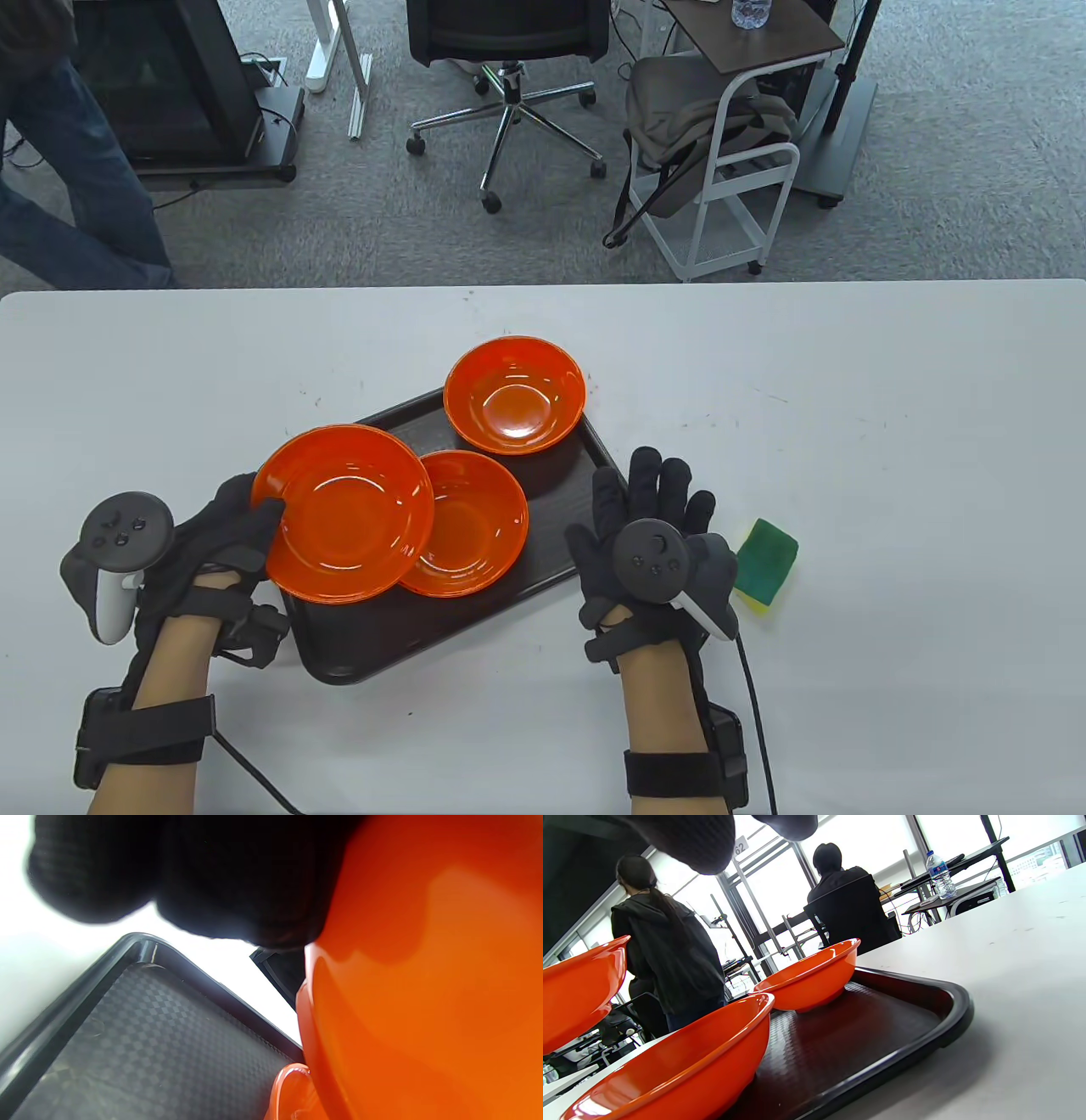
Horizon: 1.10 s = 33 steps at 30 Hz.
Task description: Wipe bowl with sponge
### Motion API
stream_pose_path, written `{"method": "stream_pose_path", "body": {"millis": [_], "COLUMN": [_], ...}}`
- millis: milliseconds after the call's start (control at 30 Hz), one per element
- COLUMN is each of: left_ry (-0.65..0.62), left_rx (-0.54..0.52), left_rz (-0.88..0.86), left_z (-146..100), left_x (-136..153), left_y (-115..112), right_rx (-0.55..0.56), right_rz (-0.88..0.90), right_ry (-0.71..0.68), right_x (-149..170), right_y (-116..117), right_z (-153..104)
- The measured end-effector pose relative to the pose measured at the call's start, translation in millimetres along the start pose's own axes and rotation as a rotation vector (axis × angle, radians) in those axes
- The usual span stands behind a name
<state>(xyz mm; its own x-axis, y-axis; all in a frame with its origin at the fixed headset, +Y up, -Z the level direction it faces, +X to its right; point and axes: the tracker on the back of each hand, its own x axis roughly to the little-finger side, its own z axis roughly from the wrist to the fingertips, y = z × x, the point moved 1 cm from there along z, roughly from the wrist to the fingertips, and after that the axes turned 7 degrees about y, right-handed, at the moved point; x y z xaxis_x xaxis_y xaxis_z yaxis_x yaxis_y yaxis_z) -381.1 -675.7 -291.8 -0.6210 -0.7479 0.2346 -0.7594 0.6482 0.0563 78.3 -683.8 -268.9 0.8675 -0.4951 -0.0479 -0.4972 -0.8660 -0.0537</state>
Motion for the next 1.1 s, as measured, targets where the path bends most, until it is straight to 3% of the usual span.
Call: {"method": "stream_pose_path", "body": {"millis": [167,433,667,1100], "left_ry": [0.007,0.013,0.013,-0.007], "left_rx": [0.017,0.018,0.027,0.026], "left_rz": [-0.015,-0.032,-0.042,-0.083], "left_z": [1,1,1,-1], "left_x": [5,9,8,5], "left_y": [-2,0,-1,2], "right_rx": [0.028,0.058,-0.059,-0.063], "right_rz": [-0.037,-0.030,-0.096,-0.342], "right_ry": [0.069,0.310,0.518,0.579], "right_x": [22,78,127,143], "right_y": [-6,-13,14,21], "right_z": [5,0,-2,14]}}
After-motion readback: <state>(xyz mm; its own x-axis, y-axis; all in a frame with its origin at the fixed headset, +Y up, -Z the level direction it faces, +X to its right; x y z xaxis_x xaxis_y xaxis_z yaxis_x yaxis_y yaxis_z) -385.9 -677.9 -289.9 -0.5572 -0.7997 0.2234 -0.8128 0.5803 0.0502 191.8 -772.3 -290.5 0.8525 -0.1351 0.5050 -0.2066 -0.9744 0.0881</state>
